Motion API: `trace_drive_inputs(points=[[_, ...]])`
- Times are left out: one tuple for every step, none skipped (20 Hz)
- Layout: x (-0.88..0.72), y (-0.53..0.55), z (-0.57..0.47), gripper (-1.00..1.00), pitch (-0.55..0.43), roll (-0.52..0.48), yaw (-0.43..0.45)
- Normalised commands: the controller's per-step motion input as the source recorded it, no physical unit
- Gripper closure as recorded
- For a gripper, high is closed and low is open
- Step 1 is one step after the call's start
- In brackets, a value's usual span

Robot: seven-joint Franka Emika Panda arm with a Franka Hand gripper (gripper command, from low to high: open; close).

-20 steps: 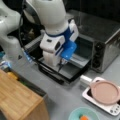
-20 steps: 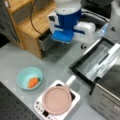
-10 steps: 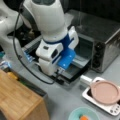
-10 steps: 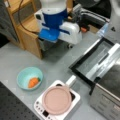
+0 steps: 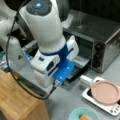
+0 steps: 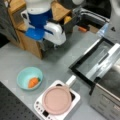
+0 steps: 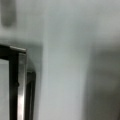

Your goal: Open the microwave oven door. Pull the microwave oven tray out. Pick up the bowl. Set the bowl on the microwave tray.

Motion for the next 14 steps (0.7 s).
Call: trace_drive_inputs(points=[[0.48,-0.53,0.16,-1.0,0.257,-0.068,0.161],[0.49,-0.52,0.15,-1.0,0.264,-0.071,0.154],[0.52,-0.5,0.15,-1.0,0.267,-0.075,0.151],[0.55,-0.5,0.14,-1.0,0.268,-0.074,0.149],[0.56,-0.48,0.13,-1.0,0.273,-0.07,0.15],[0.58,-0.46,0.12,-1.0,0.264,-0.069,0.156],[0.6,-0.46,0.09,-1.0,0.257,-0.068,0.158],[0.59,-0.44,0.09,-1.0,0.257,-0.063,0.163],[0.59,-0.43,0.07,-1.0,0.253,-0.06,0.165],[0.6,-0.43,0.05,-1.0,0.237,-0.062,0.163],[0.62,-0.43,0.02,-1.0,0.225,-0.062,0.16],[0.6,-0.41,0.02,-1.0,0.221,-0.058,0.157],[0.59,-0.4,0.01,-1.0,0.212,-0.053,0.157],[0.59,-0.4,-0.01,-1.0,0.199,-0.05,0.159]])
